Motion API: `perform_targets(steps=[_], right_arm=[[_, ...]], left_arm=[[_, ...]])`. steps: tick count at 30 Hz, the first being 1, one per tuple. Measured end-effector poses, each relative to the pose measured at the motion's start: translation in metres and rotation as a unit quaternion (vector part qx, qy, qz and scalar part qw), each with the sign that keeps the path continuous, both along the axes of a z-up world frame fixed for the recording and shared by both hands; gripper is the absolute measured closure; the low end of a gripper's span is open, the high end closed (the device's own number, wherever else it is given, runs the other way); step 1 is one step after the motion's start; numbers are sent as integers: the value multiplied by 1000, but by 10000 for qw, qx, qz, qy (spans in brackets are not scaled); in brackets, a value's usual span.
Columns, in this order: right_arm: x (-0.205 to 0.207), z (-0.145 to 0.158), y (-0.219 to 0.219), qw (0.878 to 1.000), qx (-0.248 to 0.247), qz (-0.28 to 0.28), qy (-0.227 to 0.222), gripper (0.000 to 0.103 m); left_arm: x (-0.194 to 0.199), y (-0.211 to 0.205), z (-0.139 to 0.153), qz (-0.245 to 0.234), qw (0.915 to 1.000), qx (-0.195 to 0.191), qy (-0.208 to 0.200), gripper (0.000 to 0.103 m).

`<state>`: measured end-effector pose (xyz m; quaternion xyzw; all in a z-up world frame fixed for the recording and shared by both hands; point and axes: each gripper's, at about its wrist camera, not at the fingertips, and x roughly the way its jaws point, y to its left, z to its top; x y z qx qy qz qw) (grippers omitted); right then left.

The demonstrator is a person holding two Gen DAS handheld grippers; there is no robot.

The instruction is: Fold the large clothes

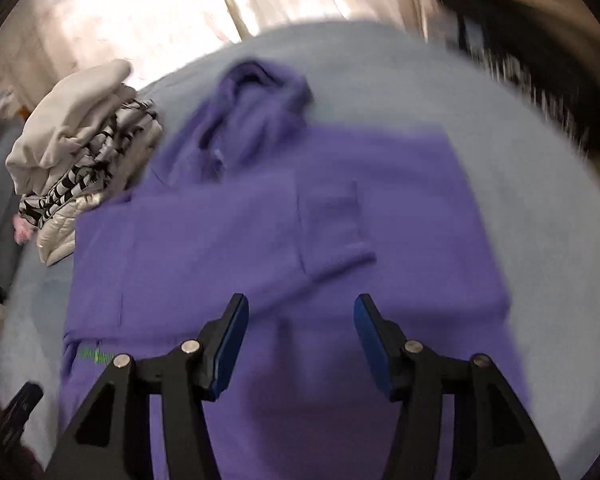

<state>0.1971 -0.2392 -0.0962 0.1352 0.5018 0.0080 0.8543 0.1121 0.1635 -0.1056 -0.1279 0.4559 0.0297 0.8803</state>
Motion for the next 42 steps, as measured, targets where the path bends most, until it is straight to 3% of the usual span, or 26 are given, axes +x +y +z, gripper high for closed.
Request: perform_targets(steps=[7,15,18,25,26,27,28,29,30,33,35,38,40,42], right_arm=[[-10,-3,-48,9937,1089,-276,-35,47],[47,-11,-62,9855,1671,-295,-5,47],[69,-18,-59,9848,1726,-171,61,47],[108,-37,-32,9910,1320,135,150,47],[111,-38,-27,9926,1193,197,104,46],[112,-38,-25,9935,1108,252,68,47],[113,-37,-20,9949,949,339,14,50],[113,-35,-13,9962,750,444,-21,63],[113,-34,-8,9967,603,548,-29,81],[107,-26,3,9966,280,737,-218,86],[99,-13,8,9954,171,796,-506,86],[86,5,13,9913,4,784,-1055,86],[89,-2,12,9929,-92,655,-990,86],[102,-24,9,9971,-58,579,-498,84]], left_arm=[[62,6,-1,-224,9996,183,23,15],[161,20,-38,-164,9976,-342,576,15],[187,21,-47,-121,9969,-393,667,15],[223,18,-65,48,9966,-390,721,15],[224,19,-65,94,9971,-381,648,19],[225,18,-64,73,9976,-434,539,44],[226,17,-63,-13,9968,-625,490,78],[227,15,-62,33,9962,-688,529,81],[226,12,-57,166,9971,-585,467,89],[214,-7,-27,175,9998,85,-71,92],[199,-20,-2,74,9966,473,-675,92],[189,-35,16,-8,9873,977,-1250,92],[193,-45,10,-49,9833,1319,-1256,92],[206,-49,-6,-62,9827,1544,-1023,92]])
